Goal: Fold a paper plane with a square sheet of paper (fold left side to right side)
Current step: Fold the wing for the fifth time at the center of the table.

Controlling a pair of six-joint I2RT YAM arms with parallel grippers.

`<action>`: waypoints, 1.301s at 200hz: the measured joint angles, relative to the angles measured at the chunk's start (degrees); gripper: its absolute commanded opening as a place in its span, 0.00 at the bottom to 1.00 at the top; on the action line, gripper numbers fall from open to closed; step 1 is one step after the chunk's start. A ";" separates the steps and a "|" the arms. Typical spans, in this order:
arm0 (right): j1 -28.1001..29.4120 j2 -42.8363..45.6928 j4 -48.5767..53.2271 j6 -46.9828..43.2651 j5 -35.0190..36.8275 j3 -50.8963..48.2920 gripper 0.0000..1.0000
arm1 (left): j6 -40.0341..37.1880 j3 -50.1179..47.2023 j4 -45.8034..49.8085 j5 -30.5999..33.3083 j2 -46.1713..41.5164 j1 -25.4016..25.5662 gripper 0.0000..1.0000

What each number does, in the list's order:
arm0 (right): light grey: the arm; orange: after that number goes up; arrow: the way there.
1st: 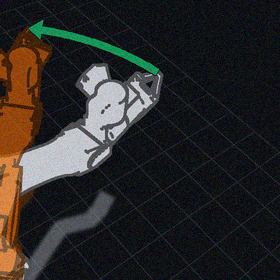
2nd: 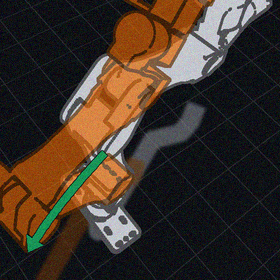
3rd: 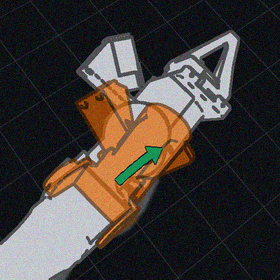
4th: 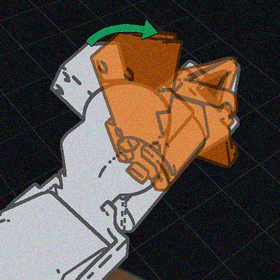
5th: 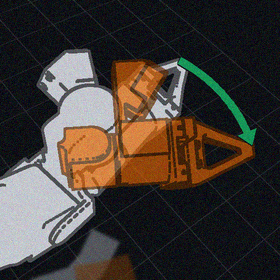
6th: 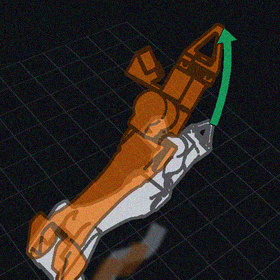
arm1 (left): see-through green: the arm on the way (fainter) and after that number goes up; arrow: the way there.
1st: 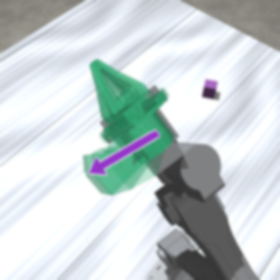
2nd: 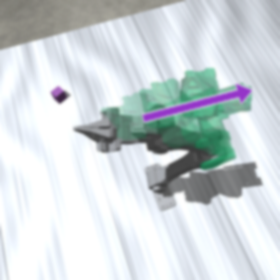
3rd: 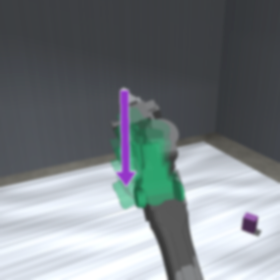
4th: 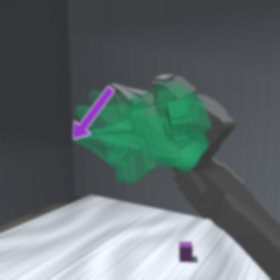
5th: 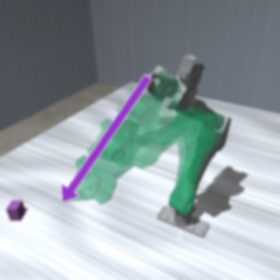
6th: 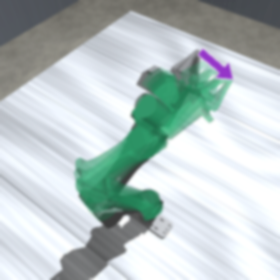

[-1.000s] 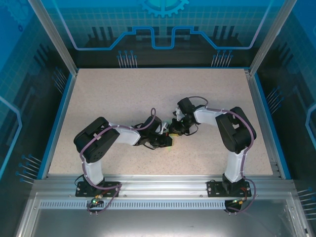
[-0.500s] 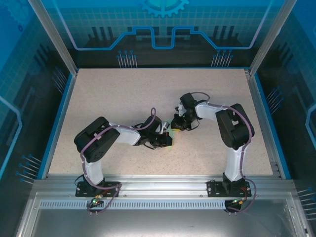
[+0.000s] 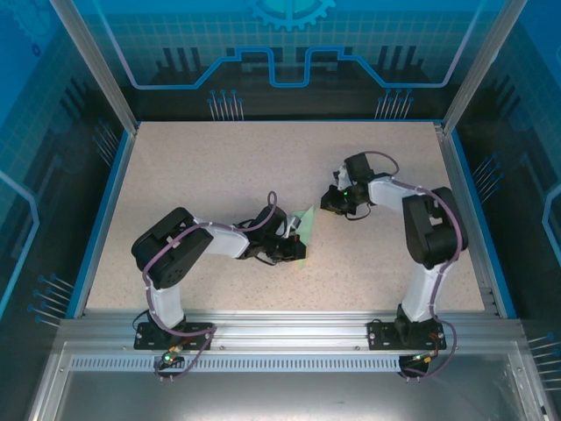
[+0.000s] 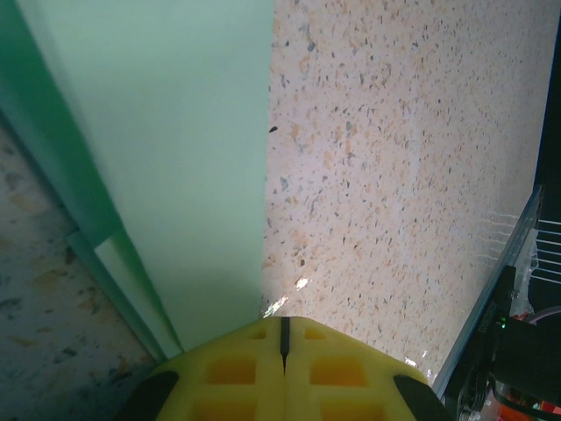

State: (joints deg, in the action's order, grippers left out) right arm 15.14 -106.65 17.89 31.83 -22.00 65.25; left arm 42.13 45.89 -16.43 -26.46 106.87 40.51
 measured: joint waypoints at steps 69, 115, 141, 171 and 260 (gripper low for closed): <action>7.17 4.68 -6.05 3.89 -4.74 -6.67 0.13 | 0.00 -0.33 -0.48 0.00 -0.07 -0.02 0.04; 9.27 -3.63 -6.69 4.76 -4.57 -4.59 0.14 | 0.00 -0.33 -0.46 0.02 -0.09 -0.02 0.04; 9.11 -5.14 -4.66 3.74 -3.26 -1.40 0.14 | 0.02 -0.37 -0.48 0.04 -0.11 -0.02 0.04; 7.63 -7.19 -3.30 2.16 -2.10 1.73 0.14 | 0.02 -0.37 -0.50 0.04 -0.11 -0.02 0.04; 3.56 -11.28 2.10 -1.46 -4.17 8.22 0.14 | 0.20 -1.18 -1.57 0.50 -0.52 0.00 0.06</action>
State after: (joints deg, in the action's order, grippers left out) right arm 18.70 -117.93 19.99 30.37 -26.17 73.47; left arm 42.33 44.71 -18.00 -25.96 106.34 40.51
